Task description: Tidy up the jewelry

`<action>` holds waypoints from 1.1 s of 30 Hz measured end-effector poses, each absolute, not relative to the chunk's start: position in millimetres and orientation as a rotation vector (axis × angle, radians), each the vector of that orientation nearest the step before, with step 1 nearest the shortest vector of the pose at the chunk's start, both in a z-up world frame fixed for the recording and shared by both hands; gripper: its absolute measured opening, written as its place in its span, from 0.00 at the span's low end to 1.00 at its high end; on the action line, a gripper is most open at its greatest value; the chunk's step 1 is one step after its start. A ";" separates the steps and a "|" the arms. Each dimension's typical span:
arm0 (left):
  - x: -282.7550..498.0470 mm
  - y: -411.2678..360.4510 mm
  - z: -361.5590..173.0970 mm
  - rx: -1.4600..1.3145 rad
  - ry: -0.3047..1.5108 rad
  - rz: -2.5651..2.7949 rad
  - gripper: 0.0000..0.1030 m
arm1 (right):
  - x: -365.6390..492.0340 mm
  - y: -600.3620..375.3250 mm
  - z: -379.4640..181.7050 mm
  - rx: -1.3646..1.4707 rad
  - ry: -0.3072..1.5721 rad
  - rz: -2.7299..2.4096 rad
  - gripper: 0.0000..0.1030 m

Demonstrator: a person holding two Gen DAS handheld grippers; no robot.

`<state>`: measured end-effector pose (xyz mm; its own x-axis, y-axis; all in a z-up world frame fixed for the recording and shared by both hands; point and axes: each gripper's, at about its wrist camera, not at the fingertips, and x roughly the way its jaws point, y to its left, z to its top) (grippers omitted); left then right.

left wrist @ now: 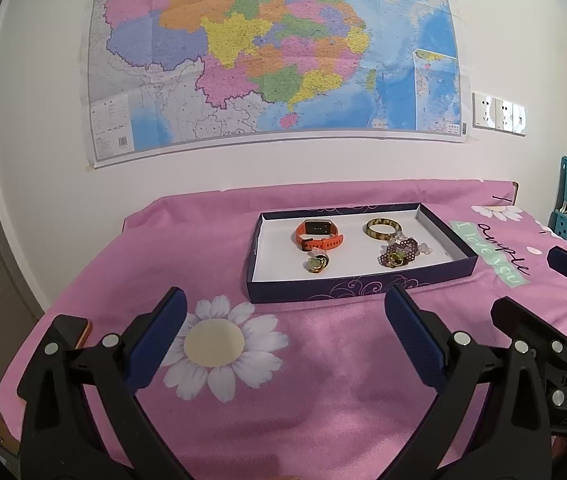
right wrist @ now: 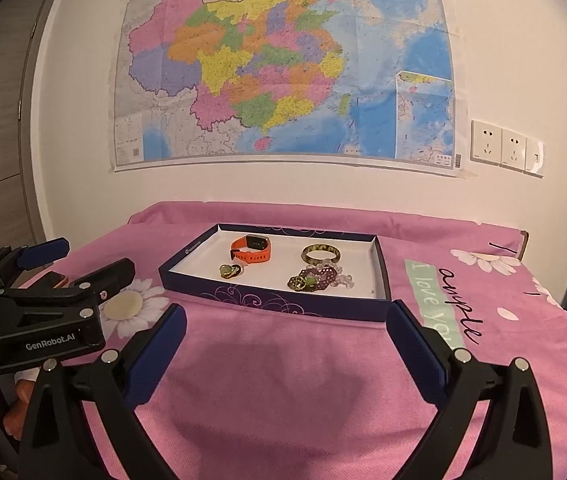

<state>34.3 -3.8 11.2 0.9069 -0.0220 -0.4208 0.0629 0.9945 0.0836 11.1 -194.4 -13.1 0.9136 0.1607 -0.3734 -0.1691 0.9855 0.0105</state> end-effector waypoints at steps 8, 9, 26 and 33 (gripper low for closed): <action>31.2 -5.2 11.1 0.099 0.432 -0.050 0.95 | 8.9 -195.9 -12.3 -0.017 0.382 0.163 0.94; 30.9 -5.2 11.1 0.099 0.432 -0.051 0.95 | 8.7 -196.0 -12.4 -0.017 0.382 0.164 0.94; 30.7 -5.0 11.4 0.097 0.432 -0.050 0.95 | 7.8 -196.0 -12.9 -0.015 0.382 0.163 0.94; 31.1 -4.9 11.3 0.099 0.433 -0.050 0.95 | 7.9 -196.2 -12.7 -0.013 0.382 0.163 0.94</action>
<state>31.1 -4.9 11.3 0.9067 -0.0274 -0.4209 0.0694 0.9940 0.0847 7.9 -196.2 -12.7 0.9149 0.1559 -0.3724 -0.1608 0.9868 0.0182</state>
